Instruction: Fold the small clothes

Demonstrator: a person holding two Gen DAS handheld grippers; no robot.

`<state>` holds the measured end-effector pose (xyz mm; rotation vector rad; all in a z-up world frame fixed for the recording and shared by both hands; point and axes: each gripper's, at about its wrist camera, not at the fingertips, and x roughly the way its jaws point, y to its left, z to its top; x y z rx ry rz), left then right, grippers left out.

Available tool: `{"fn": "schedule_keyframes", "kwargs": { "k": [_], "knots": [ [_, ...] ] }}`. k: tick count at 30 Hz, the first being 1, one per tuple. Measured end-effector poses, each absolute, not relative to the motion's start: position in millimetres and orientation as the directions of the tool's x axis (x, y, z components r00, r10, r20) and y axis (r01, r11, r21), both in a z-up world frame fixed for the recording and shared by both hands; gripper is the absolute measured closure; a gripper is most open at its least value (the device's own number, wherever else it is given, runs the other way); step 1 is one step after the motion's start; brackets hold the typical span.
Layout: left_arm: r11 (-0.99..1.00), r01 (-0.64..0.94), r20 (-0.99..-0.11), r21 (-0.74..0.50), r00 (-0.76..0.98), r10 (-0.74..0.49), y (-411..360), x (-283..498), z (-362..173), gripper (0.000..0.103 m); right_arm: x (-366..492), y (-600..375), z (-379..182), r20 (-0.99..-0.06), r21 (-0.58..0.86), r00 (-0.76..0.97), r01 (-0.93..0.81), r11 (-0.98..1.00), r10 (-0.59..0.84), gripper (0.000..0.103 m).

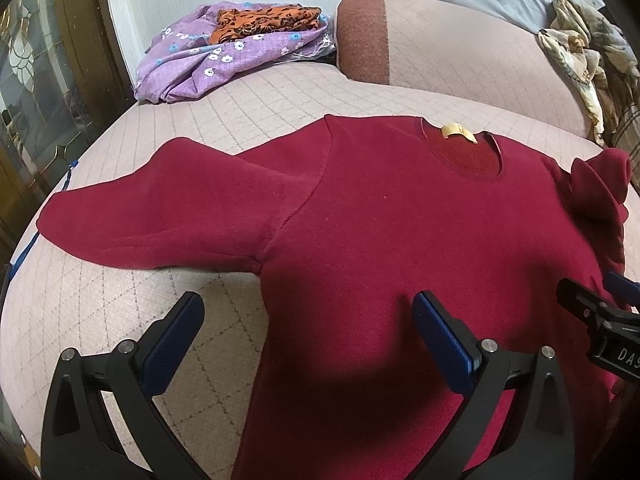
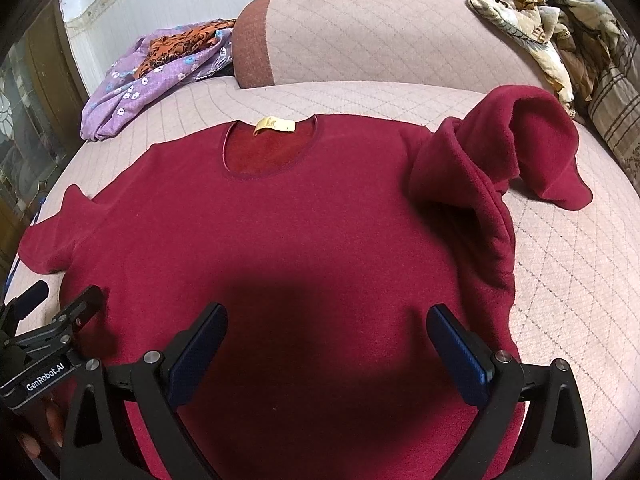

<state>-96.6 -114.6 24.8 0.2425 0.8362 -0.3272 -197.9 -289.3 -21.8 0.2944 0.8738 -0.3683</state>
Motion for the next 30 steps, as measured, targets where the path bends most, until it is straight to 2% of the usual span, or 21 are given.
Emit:
{"fn": "schedule_keyframes", "kwargs": {
  "k": [24, 30],
  "knots": [
    [0.921, 0.378, -0.757, 0.091, 0.627, -0.182, -117.6, -96.8, 24.5, 0.0, -195.7, -287.4, -24.9, -0.796, 0.1, 0.576, 0.427, 0.899, -0.186, 0.003],
    [0.937, 0.346, -0.753, 0.04, 0.627, -0.2, -106.3, -90.7, 29.8, 0.0, -195.1, -287.5, -26.2, -0.798, 0.101, 0.574, 0.425, 0.899, -0.182, 0.002]
  ]
}}
